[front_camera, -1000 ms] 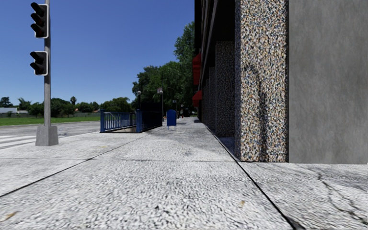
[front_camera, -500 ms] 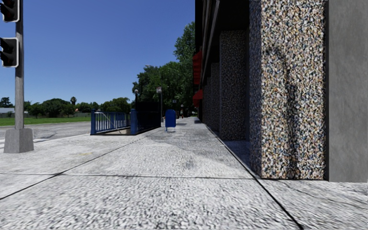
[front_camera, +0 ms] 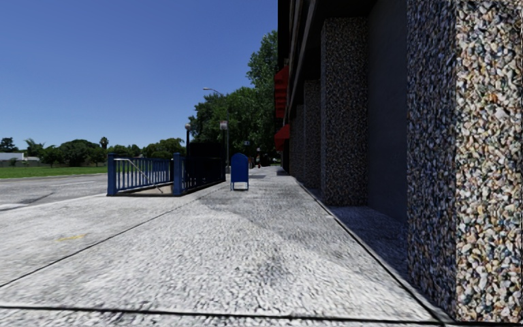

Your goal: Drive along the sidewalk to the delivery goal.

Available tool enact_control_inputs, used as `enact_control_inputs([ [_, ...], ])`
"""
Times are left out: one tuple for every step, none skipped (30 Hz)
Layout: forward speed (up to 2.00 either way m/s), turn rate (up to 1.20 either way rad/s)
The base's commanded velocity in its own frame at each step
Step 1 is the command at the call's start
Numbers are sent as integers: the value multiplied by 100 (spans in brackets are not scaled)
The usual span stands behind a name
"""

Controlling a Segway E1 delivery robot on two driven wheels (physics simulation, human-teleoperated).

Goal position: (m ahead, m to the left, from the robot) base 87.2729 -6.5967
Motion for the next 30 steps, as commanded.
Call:
enact_control_inputs([
  [200, -19],
  [200, -25],
  [200, -27],
  [200, -28],
  [200, -28],
  [200, -28],
  [200, -28],
  [200, -28],
  [200, -28],
  [200, -25],
  [200, -25],
  [200, -22],
  [200, 0],
  [200, 0],
  [200, 0],
  [200, 0],
  [200, 0],
  [200, 0],
  [200, 0],
  [200, 0],
  [200, 0],
  [200, 0],
  [200, 0],
  [200, 0],
  [200, 0],
  [200, 0],
  [200, 0],
  [200, 0],
  [200, 0],
  [200, 0],
])
